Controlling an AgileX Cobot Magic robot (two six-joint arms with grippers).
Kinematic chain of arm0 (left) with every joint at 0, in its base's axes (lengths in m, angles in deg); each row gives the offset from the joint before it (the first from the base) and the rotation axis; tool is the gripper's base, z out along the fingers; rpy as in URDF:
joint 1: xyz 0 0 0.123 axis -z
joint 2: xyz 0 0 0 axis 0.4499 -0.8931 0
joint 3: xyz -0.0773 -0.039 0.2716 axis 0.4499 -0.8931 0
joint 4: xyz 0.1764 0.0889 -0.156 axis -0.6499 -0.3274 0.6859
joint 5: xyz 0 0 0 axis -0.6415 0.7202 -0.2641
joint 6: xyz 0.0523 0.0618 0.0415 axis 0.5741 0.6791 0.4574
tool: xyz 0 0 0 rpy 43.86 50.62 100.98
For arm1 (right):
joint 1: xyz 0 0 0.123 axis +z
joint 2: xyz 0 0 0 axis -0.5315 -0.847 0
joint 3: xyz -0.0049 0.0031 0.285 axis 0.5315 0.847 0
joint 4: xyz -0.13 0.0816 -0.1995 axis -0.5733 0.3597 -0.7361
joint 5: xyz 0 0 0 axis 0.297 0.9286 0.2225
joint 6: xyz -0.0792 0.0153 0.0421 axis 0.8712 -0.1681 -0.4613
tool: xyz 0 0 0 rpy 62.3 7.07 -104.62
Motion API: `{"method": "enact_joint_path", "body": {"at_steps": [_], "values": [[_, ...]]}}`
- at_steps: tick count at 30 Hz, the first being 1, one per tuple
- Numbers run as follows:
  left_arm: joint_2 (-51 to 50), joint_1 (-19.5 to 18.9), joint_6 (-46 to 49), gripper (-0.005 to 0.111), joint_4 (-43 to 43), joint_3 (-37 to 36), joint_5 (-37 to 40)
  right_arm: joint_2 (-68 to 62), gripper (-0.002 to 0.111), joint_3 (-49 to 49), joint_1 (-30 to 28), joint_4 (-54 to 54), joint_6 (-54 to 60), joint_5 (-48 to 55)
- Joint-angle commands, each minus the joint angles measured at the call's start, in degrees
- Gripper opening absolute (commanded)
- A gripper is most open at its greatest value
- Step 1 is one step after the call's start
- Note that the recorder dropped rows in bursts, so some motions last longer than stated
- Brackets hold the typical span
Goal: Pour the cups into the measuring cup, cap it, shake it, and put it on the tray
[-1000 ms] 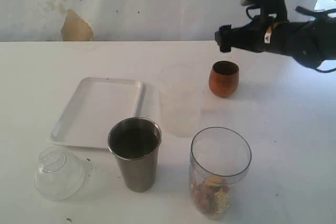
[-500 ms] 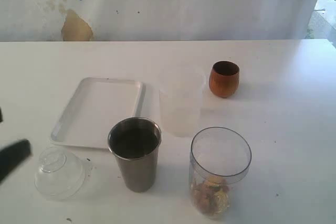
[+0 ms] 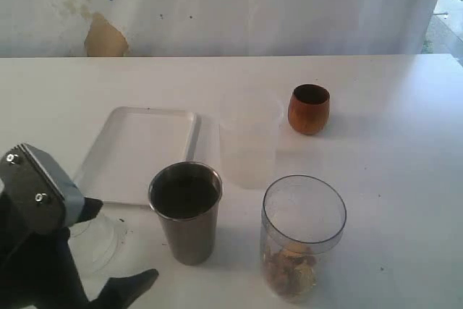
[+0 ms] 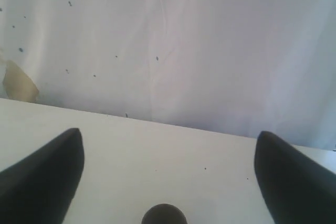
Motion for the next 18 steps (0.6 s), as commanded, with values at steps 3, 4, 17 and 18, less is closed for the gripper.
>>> {"method": "enact_joint_path", "body": {"at_steps": [3,4,17,18], "values": [[-1.83,0.05,-16.55,0.101,-12.39,0.75,6.22,0.40,0.081,-0.19,-0.05,-0.10,1.92,0.93],[-1.83,0.05,-21.54,0.105,-12.39,0.76,10.39,0.40,0.081,-0.19,-0.05,-0.10,1.92,1.36],[-1.83,0.05,-29.01,0.105,-16.25,0.76,21.48,9.56,0.000,3.40,-0.05,0.53,1.68,7.44],[-1.83,0.05,-29.01,0.105,-16.25,0.76,21.61,13.21,0.000,5.57,-0.05,0.53,1.56,7.31]]}}
